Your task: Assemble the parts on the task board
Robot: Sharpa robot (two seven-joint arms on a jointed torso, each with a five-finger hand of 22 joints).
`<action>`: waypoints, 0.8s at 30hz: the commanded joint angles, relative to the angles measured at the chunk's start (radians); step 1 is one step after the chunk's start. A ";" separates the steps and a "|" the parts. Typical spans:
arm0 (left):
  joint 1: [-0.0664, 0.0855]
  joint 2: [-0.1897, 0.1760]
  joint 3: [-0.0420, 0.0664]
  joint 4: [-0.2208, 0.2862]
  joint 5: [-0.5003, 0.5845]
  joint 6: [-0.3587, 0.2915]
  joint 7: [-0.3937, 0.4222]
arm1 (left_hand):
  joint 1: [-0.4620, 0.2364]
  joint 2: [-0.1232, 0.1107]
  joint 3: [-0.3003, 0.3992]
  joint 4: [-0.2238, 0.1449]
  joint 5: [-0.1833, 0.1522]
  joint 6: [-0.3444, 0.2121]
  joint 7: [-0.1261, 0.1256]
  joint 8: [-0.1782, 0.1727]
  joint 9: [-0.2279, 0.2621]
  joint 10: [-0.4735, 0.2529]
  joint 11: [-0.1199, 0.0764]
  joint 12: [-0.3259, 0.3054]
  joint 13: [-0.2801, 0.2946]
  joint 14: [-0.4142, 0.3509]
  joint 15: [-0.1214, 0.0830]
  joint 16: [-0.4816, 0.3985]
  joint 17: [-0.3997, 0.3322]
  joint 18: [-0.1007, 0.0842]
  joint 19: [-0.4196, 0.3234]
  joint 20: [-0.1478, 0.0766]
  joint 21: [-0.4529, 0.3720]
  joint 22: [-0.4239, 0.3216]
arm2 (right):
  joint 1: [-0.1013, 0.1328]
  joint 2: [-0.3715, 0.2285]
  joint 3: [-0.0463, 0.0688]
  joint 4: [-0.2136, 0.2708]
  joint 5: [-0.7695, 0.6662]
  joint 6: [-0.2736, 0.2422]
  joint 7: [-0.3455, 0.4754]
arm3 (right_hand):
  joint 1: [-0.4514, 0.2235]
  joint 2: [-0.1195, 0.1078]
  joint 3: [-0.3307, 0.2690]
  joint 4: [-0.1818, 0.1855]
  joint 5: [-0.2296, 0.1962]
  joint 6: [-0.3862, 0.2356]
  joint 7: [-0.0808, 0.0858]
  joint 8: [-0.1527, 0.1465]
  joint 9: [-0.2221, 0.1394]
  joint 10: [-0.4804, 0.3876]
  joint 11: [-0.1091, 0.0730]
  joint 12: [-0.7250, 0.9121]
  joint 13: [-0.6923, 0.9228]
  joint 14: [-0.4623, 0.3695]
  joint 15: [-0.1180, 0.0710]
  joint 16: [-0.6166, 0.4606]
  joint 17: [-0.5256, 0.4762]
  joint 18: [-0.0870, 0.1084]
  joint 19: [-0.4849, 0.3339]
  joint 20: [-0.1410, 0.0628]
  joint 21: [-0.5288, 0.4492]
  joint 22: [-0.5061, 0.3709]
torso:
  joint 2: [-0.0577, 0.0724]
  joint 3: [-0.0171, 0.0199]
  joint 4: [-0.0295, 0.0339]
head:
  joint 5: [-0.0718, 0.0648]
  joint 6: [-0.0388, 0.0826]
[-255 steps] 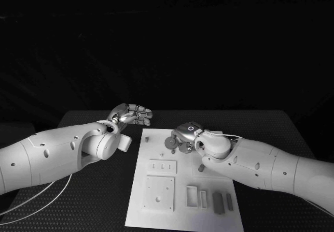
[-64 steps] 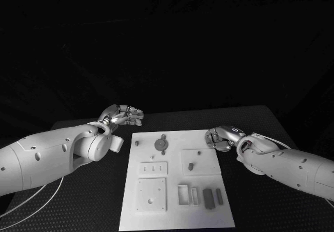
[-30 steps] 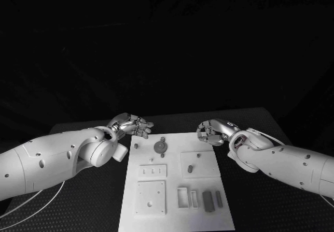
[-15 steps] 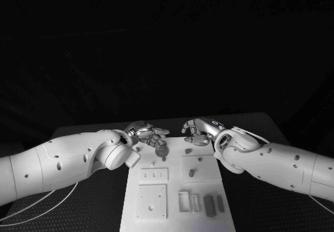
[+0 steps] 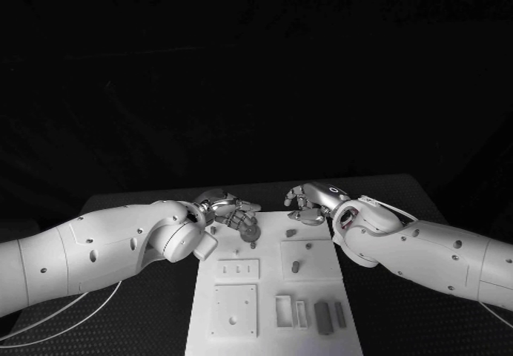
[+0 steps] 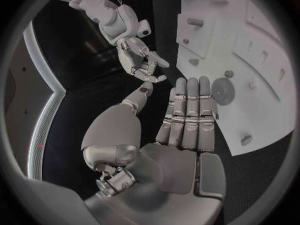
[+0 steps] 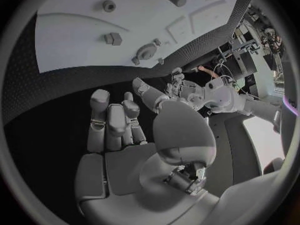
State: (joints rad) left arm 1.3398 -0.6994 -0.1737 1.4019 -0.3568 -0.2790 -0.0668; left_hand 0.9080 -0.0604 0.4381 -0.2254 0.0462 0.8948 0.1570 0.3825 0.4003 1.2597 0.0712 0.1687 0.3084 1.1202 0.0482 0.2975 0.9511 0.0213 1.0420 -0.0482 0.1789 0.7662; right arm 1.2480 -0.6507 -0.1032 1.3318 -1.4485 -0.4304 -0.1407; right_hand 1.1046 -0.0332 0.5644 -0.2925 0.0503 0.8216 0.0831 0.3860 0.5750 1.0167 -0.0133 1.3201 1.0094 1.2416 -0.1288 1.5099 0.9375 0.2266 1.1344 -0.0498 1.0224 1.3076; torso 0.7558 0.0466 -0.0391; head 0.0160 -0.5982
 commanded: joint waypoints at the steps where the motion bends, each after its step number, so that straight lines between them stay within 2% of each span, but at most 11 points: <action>1: 0.001 0.000 0.001 0.001 0.007 -0.005 0.001 | 0.010 0.002 0.001 -0.007 0.003 0.006 -0.002 0.001 -0.001 -0.007 -0.001 0.005 0.003 -0.002 -0.003 0.000 0.002 0.010 0.001 -0.005 0.003 0.002 | 0.000 0.003 0.000 -0.003 -0.018 0.034 0.008 | 0.000 -0.007 -0.001 -0.001 0.001 0.235 -0.007 0.002 0.002 -0.019 -0.019 0.006 0.001 0.001 -0.006 0.003 0.000 0.035 -0.001 -0.004 0.005 0.017 | 0.000 0.0023 0.0016 | 0.000 -0.004; 5: 0.001 -0.005 0.001 0.001 0.007 0.003 0.005 | 0.011 0.003 0.001 -0.010 0.003 0.006 -0.002 0.000 -0.002 -0.008 0.000 0.005 0.005 -0.002 -0.003 0.000 0.004 0.010 0.001 -0.005 0.003 0.002 | 0.000 0.001 0.000 -0.014 -0.022 0.041 0.021 | -0.001 -0.007 0.001 -0.001 0.001 0.233 -0.008 0.000 0.002 -0.019 -0.019 0.005 0.001 0.000 -0.006 0.003 -0.002 0.035 0.000 -0.004 0.005 0.017 | 0.000 0.0011 0.0029 | -0.002 -0.003; 10: 0.001 -0.022 0.001 -0.003 0.006 0.010 0.025 | 0.014 0.004 0.002 -0.017 0.003 0.006 -0.002 -0.001 -0.003 -0.010 0.000 0.005 0.009 -0.003 -0.003 -0.002 0.006 0.010 0.000 -0.005 0.002 0.004 | 0.001 -0.005 0.000 -0.066 -0.009 0.099 0.086 | -0.010 -0.008 0.002 0.003 0.000 0.224 -0.010 -0.006 0.004 -0.025 -0.020 -0.002 -0.001 -0.013 -0.006 -0.002 -0.023 0.035 -0.003 -0.001 0.003 0.016 | 0.000 -0.0001 0.0004 | -0.001 -0.005; 11: 0.001 -0.025 0.001 -0.004 0.006 0.009 0.031 | 0.015 0.003 0.003 -0.019 0.003 0.006 -0.002 -0.002 -0.003 -0.012 0.001 0.005 0.010 -0.003 -0.003 -0.002 0.007 0.010 -0.001 -0.005 0.002 0.004 | 0.001 -0.002 0.000 -0.081 -0.017 0.114 0.108 | -0.022 -0.017 -0.004 0.005 0.001 0.207 -0.004 -0.017 0.001 -0.031 -0.016 -0.006 -0.002 -0.025 -0.004 -0.006 -0.038 0.035 -0.007 0.002 0.000 0.016 | 0.000 -0.0003 0.0000 | 0.000 -0.005; 13: 0.001 -0.027 0.000 -0.011 0.006 0.008 0.042 | 0.017 0.002 0.003 -0.024 0.003 0.000 0.001 -0.006 -0.005 -0.019 0.004 0.002 0.012 -0.003 -0.002 -0.004 0.009 0.009 -0.001 -0.005 0.002 0.006 | 0.000 0.002 0.000 -0.113 -0.019 0.136 0.146 | -0.037 -0.034 -0.010 0.007 -0.001 0.161 0.015 -0.045 -0.007 -0.046 0.003 -0.012 -0.001 -0.044 0.012 -0.014 -0.058 0.035 -0.017 0.005 -0.007 0.014 | 0.000 -0.0003 -0.0002 | 0.000 -0.004; 14: 0.001 -0.027 0.000 -0.015 0.006 0.010 0.049 | 0.018 0.001 0.003 -0.027 0.003 -0.005 0.003 -0.009 -0.006 -0.024 0.005 0.000 0.013 -0.003 -0.002 -0.004 0.010 0.009 -0.001 -0.004 0.002 0.006 | 0.000 0.005 0.000 -0.133 -0.019 0.163 0.182 | -0.041 -0.043 -0.011 0.009 -0.001 0.148 0.022 -0.054 -0.009 -0.051 0.009 -0.013 0.000 -0.048 0.018 -0.016 -0.058 0.035 -0.021 0.007 -0.010 0.014 | 0.000 0.0003 0.0005 | -0.001 -0.005; 17: 0.001 -0.030 -0.001 -0.021 0.008 0.013 0.056 | 0.021 -0.002 0.004 -0.036 0.003 -0.019 0.010 -0.018 -0.010 -0.041 0.013 -0.008 0.014 -0.003 -0.002 -0.006 0.013 0.009 -0.001 -0.004 0.001 0.008 | 0.000 0.013 -0.001 -0.178 -0.014 0.198 0.235 | -0.044 -0.066 -0.008 0.011 0.001 0.103 0.042 -0.082 -0.019 -0.067 0.028 -0.017 0.003 -0.060 0.037 -0.021 -0.058 0.035 -0.031 0.012 -0.018 0.012 | 0.001 0.0002 0.0033 | -0.004 -0.006; 18: 0.001 -0.032 -0.001 -0.024 0.008 0.016 0.061 | 0.022 -0.004 0.004 -0.041 0.003 -0.026 0.012 -0.022 -0.012 -0.046 0.015 -0.010 0.015 -0.003 -0.002 -0.007 0.015 0.009 -0.001 -0.004 0.001 0.009 | -0.001 0.019 -0.002 -0.203 -0.009 0.204 0.253 | -0.044 -0.081 -0.007 0.010 0.000 0.080 0.053 -0.097 -0.025 -0.078 0.038 -0.020 0.004 -0.069 0.047 -0.025 -0.058 0.035 -0.039 0.016 -0.023 0.012 | 0.002 -0.0004 0.0041 | -0.006 -0.006; 22: 0.001 -0.034 -0.002 -0.028 0.008 0.018 0.070 | 0.025 -0.007 0.006 -0.048 0.003 -0.040 0.010 -0.029 -0.014 -0.051 0.017 -0.012 0.018 -0.003 -0.001 -0.010 0.018 0.008 -0.002 -0.004 -0.001 0.010 | -0.010 0.026 -0.004 -0.239 -0.009 0.210 0.292 | -0.039 -0.102 -0.003 0.010 0.000 0.050 0.070 -0.119 -0.036 -0.099 0.056 -0.022 0.007 -0.089 0.065 -0.029 -0.057 0.035 -0.055 0.026 -0.032 0.013 | 0.003 -0.0002 0.0054 | -0.005 -0.010; 24: 0.001 -0.034 -0.002 -0.029 0.008 0.020 0.073 | 0.026 -0.007 0.006 -0.049 0.003 -0.041 0.009 -0.030 -0.015 -0.052 0.017 -0.012 0.019 -0.003 -0.001 -0.010 0.018 0.008 -0.003 -0.004 -0.001 0.010 | -0.013 0.031 -0.004 -0.251 -0.009 0.218 0.306 | -0.039 -0.109 -0.003 0.010 0.000 0.047 0.073 -0.122 -0.037 -0.103 0.059 -0.021 0.008 -0.092 0.067 -0.028 -0.056 0.035 -0.058 0.029 -0.032 0.014 | 0.003 0.0000 0.0063 | -0.005 -0.012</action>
State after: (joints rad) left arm 1.3397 -0.7349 -0.1758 1.3714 -0.3549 -0.2753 -0.0289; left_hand 0.9225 -0.0672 0.4446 -0.2678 0.0462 0.8590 0.1674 0.3592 0.3866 1.2146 0.0875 0.1617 0.3262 1.1202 0.0483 0.2902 0.9683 0.0204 1.0419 -0.0481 0.1789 0.7754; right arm 1.2371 -0.6234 -0.1076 1.0859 -1.4537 -0.2703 0.0766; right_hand 1.0668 -0.1341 0.5575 -0.2856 0.0503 0.8115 0.0931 0.2687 0.5384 1.0107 -0.0074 1.3046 1.0169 1.1508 -0.0653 1.4848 0.8805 0.2453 1.0807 -0.0214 0.9933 1.3075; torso 0.7577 0.0463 -0.0348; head 0.0107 -0.6073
